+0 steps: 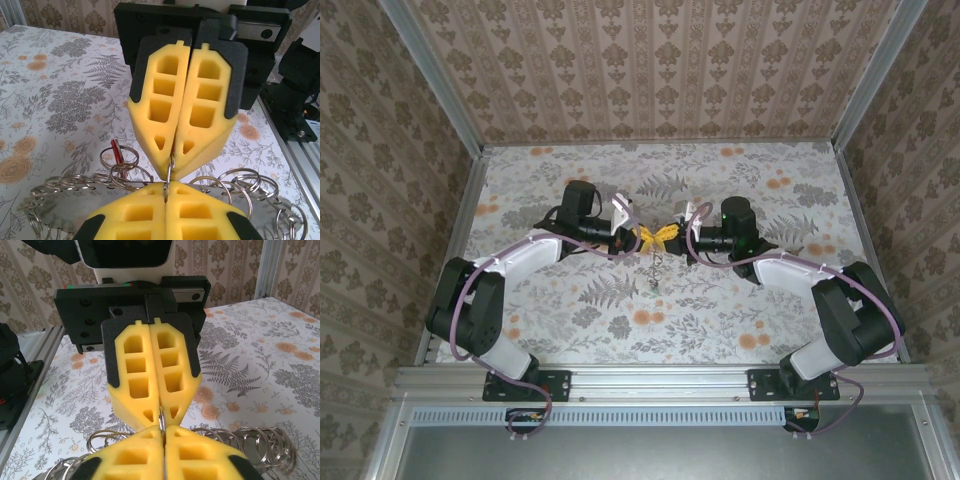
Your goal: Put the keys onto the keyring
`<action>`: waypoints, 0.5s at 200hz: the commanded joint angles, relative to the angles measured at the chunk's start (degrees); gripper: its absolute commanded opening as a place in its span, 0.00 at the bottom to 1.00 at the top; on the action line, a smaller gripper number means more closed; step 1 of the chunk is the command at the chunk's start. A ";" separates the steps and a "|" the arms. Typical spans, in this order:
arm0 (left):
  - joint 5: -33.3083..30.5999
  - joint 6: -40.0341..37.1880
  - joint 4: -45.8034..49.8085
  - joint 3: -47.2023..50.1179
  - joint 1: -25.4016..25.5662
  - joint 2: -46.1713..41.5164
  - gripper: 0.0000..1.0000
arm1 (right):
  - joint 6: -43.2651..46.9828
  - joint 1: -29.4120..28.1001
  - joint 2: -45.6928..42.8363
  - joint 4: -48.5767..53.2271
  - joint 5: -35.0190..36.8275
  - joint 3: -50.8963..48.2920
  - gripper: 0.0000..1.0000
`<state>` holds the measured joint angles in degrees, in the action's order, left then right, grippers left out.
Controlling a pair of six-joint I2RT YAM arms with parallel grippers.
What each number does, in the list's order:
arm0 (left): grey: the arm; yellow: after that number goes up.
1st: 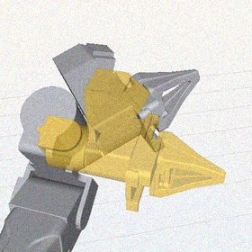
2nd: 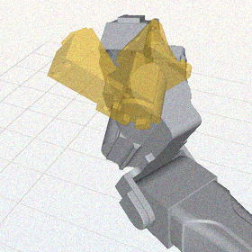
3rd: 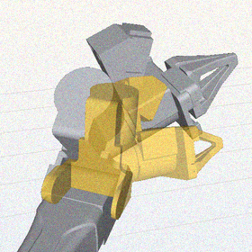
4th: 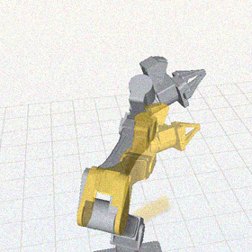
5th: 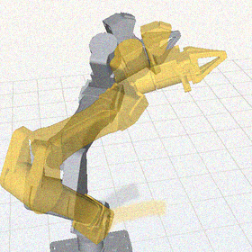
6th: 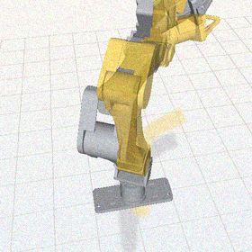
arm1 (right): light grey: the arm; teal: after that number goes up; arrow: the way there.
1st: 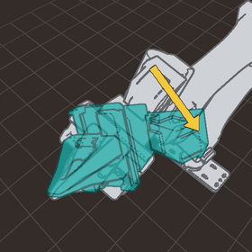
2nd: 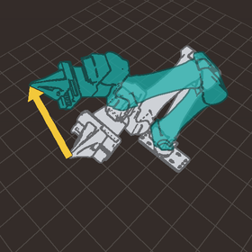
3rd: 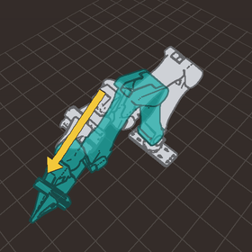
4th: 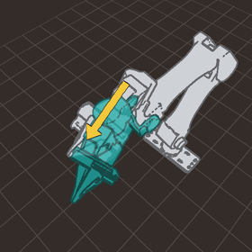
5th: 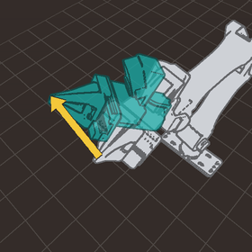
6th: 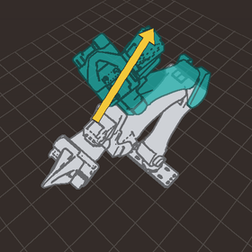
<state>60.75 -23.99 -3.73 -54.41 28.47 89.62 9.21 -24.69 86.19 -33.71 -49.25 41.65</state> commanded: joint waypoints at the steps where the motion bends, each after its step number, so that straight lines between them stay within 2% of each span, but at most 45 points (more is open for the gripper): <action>1: -2.59 -0.06 -4.12 0.48 0.15 -2.21 0.00 | 3.81 -0.63 -3.65 6.31 1.55 1.31 0.21; 12: -4.23 -0.55 -4.81 1.13 0.12 -3.25 0.00 | 5.40 -0.38 -5.71 9.43 3.92 0.77 0.26; 21: -5.95 -1.36 -4.64 1.45 0.19 -4.16 0.00 | 6.22 -0.20 -7.98 11.34 6.07 0.08 0.34; 48: -11.21 -4.64 -3.54 2.87 1.00 -6.96 0.00 | 2.89 1.65 -13.82 12.64 13.27 -2.44 0.35; 80: -14.52 -6.83 -3.01 4.10 1.68 -9.29 0.00 | -10.82 3.75 -18.60 17.89 35.82 -2.73 0.32; 90: -14.14 -6.56 -2.79 4.10 1.72 -9.49 0.00 | -18.53 4.82 -19.33 25.13 43.84 -1.02 0.31; 100: -13.44 -5.76 -3.39 4.30 1.70 -9.56 0.00 | -25.56 6.22 -19.25 34.64 50.29 2.25 0.22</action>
<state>47.66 -28.34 -5.52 -50.94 30.00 81.84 1.48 -20.91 68.01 -17.34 -21.10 39.51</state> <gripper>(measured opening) 0.042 0.289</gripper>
